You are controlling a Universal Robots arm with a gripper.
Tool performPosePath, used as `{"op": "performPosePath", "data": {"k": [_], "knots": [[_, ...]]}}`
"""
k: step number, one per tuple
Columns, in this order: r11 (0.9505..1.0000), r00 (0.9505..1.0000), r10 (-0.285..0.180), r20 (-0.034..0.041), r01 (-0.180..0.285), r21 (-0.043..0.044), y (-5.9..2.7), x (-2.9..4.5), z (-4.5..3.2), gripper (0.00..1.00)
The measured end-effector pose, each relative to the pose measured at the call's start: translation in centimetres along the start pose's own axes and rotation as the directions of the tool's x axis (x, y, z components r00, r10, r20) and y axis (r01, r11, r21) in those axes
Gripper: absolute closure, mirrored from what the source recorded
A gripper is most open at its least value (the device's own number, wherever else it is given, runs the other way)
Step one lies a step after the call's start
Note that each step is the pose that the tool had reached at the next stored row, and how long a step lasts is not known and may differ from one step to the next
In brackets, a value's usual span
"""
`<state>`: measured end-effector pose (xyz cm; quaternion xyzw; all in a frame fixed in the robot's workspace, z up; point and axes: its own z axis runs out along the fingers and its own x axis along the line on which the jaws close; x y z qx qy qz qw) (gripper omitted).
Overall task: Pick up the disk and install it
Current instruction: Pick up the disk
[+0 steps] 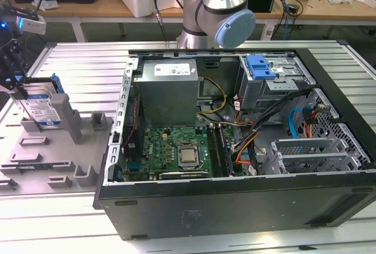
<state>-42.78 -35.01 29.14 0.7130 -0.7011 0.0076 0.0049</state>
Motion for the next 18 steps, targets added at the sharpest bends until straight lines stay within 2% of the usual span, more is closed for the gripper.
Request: {"op": "performPosePath", "data": {"k": [11,18], "knots": [[1.0000,1.0000,0.000,0.0002,0.000,0.0004,0.00,0.00,-0.01,0.63],[1.0000,1.0000,0.000,0.0000,0.000,0.0001,0.00,0.03,-0.28,0.63]]}}
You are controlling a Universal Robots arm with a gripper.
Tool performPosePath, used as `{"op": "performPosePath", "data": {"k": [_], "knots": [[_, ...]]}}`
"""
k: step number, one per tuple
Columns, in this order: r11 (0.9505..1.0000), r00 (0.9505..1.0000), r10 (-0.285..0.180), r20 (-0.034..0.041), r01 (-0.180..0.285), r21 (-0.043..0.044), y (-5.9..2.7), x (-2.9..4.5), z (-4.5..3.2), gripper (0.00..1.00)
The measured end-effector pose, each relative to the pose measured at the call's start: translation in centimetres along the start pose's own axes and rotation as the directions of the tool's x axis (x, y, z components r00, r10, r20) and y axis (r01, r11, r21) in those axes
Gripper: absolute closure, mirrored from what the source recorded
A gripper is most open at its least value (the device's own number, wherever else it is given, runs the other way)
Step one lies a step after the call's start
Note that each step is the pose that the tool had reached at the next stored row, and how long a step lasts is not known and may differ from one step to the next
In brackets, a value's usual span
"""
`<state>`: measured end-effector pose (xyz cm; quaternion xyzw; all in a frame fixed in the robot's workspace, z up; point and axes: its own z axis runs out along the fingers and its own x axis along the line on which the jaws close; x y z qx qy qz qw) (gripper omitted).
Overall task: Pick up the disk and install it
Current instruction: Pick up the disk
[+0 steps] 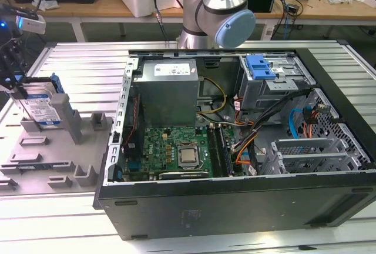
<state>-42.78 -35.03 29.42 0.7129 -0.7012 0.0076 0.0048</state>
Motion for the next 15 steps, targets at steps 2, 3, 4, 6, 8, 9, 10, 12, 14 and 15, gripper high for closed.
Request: {"op": "performPosePath", "data": {"k": [2,3,4,6,8,9,10,12,14,15], "knots": [[1.0000,1.0000,0.000,0.0000,0.000,0.0000,0.00,0.01,-0.11,0.63],[1.0000,1.0000,0.000,0.0000,0.000,0.0000,0.00,0.02,-0.16,0.63],[1.0000,1.0000,0.000,0.0000,0.000,-0.0001,0.00,0.03,-0.24,0.63],[1.0000,1.0000,0.000,0.0000,0.000,-0.0001,0.00,0.06,-0.43,0.63],[1.0000,1.0000,0.000,0.0000,0.000,0.0000,0.00,0.08,-0.57,0.63],[1.0000,1.0000,0.000,0.0000,0.000,0.0000,0.00,0.09,-0.70,0.63],[1.0000,1.0000,0.000,0.0000,0.000,-0.0001,0.00,0.10,-0.79,0.63],[1.0000,1.0000,0.000,0.0000,0.000,0.0000,0.00,0.12,-0.94,0.63],[1.0000,1.0000,0.000,0.0000,0.000,0.0000,0.00,0.13,-1.10,0.63],[1.0000,1.0000,0.000,0.0000,0.000,0.0000,0.00,0.14,-1.19,0.63]]}}
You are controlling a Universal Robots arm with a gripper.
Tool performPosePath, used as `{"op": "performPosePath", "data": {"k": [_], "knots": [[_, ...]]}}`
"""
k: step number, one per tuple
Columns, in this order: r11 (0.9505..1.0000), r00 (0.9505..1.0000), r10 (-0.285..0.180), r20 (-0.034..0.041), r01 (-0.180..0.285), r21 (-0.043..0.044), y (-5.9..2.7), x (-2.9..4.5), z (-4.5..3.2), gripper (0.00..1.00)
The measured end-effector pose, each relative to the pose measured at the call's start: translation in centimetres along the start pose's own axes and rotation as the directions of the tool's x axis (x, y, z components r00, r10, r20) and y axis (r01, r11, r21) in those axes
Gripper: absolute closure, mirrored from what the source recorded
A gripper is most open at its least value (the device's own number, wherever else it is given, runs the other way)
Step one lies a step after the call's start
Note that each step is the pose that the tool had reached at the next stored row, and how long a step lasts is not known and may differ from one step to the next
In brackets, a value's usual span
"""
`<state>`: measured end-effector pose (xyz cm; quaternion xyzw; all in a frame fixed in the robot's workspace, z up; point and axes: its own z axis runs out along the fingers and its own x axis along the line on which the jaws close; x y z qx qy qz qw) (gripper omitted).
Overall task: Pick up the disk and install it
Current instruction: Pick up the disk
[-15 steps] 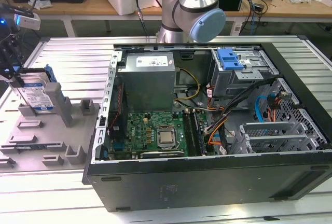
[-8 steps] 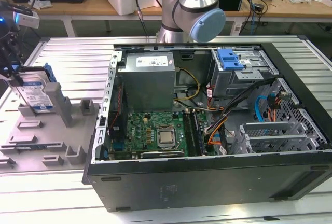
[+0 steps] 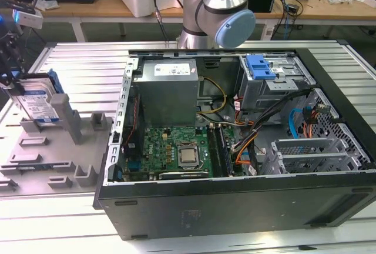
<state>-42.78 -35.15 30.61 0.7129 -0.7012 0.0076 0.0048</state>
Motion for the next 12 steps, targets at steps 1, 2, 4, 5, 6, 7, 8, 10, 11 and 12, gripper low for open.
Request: {"op": "performPosePath", "data": {"k": [1,2,4,5,6,7,8,10,11,12], "knots": [[1.0000,1.0000,0.000,0.0000,0.000,-0.0001,0.00,0.01,-0.08,0.63],[1.0000,1.0000,0.000,0.0000,0.000,-0.0001,0.00,0.01,-0.18,0.63],[1.0000,1.0000,0.000,0.0000,0.000,0.0000,0.00,0.02,-0.35,0.63],[1.0000,1.0000,0.000,0.0000,0.000,0.0000,0.00,0.03,-0.47,0.63],[1.0000,1.0000,0.000,0.0000,0.000,0.0000,0.00,0.04,-0.56,0.63],[1.0000,1.0000,0.000,0.0000,0.000,-0.0001,0.00,0.04,-0.70,0.63],[1.0000,1.0000,0.000,0.0000,0.000,0.0000,0.00,0.05,-0.80,0.63],[1.0000,1.0000,0.000,0.0000,0.000,0.0000,0.00,0.06,-1.25,0.63],[1.0000,1.0000,0.000,0.0000,0.000,0.0000,-0.01,0.07,-1.42,0.63],[1.0000,1.0000,0.000,0.0000,0.000,-0.0001,-0.01,0.07,-1.58,0.63]]}}
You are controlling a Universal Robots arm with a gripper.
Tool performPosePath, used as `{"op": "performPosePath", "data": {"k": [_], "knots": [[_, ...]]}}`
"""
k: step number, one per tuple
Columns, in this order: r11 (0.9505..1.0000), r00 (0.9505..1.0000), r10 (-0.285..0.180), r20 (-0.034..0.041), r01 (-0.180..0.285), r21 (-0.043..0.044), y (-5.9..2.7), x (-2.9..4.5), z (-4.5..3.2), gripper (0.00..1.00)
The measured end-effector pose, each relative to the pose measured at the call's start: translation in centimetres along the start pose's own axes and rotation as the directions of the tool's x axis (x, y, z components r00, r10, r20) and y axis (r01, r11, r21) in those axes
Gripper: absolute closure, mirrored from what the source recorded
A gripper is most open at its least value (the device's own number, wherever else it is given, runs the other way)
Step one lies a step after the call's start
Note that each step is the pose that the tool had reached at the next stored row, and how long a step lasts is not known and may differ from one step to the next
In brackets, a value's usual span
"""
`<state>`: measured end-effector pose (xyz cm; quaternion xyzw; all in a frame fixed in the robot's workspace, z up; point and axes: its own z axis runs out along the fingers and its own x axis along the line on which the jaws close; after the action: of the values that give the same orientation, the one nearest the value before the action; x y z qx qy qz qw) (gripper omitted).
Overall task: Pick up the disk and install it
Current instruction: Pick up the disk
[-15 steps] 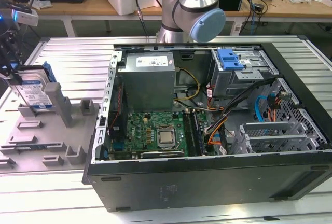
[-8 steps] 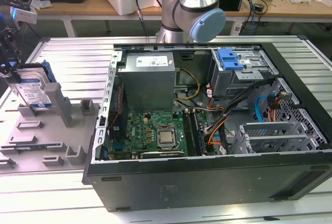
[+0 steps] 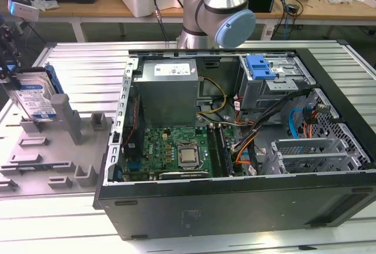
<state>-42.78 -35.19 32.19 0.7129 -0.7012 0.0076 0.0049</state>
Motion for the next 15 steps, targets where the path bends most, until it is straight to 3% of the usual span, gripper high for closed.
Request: {"op": "performPosePath", "data": {"k": [15], "knots": [[1.0000,1.0000,0.000,0.0000,0.000,0.0000,-0.01,0.09,-2.58,0.63]]}}
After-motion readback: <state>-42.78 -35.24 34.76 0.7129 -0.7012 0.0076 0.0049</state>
